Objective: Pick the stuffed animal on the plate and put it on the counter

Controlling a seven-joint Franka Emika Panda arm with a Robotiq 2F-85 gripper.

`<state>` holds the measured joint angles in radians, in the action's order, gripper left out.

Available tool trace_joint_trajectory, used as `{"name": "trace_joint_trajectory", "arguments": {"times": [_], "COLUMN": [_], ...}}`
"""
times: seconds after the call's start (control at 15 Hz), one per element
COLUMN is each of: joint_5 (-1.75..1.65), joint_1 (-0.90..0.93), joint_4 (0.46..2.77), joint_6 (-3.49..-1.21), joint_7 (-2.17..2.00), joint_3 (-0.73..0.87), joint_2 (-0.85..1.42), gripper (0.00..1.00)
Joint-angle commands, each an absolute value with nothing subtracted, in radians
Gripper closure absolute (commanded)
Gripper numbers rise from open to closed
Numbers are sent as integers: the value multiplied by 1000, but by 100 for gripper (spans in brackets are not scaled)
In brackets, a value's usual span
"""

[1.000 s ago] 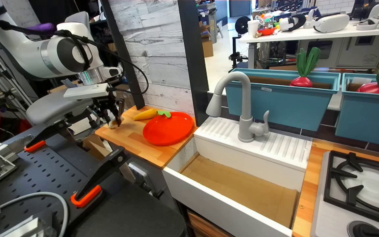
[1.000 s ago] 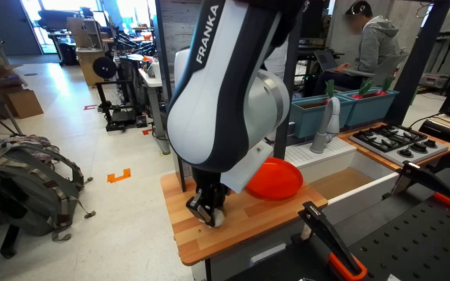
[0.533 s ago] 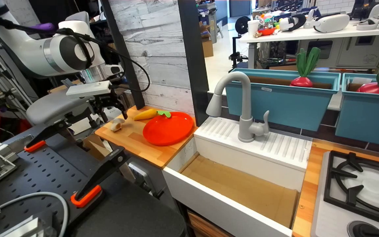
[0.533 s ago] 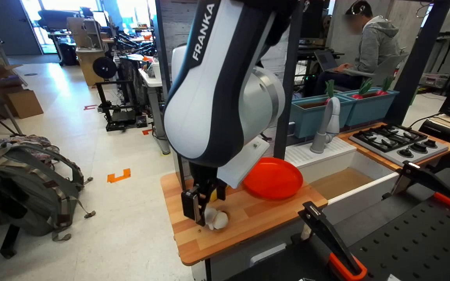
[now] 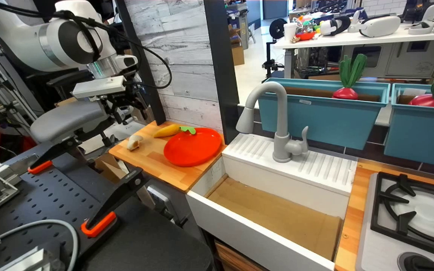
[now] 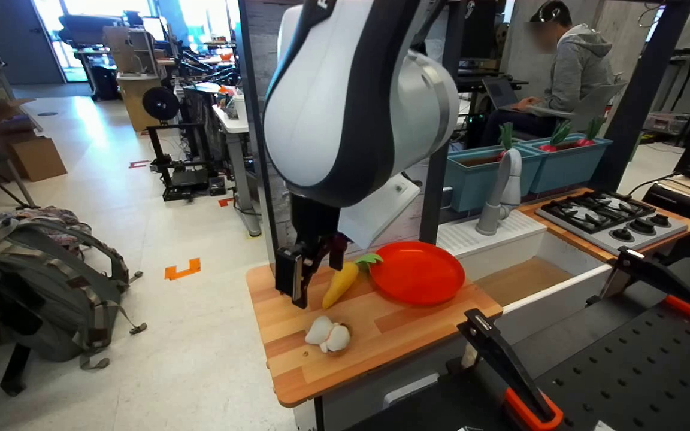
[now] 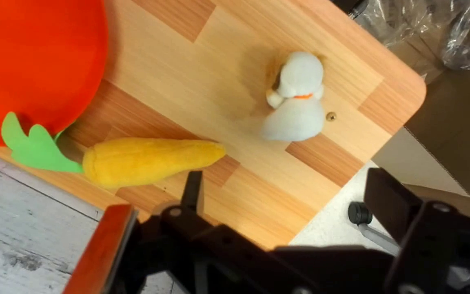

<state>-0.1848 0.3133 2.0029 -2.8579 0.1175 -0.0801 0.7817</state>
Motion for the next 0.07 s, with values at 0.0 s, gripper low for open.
{"name": "trace_joint_trajectory", "arguments": {"times": [0.0], "joint_5": [-197], "joint_1": [307], "joint_4": [1998], "joint_6": [-2855], "joint_7": [109], "joint_3": [-86], "joint_2": [788], "gripper": [0]}}
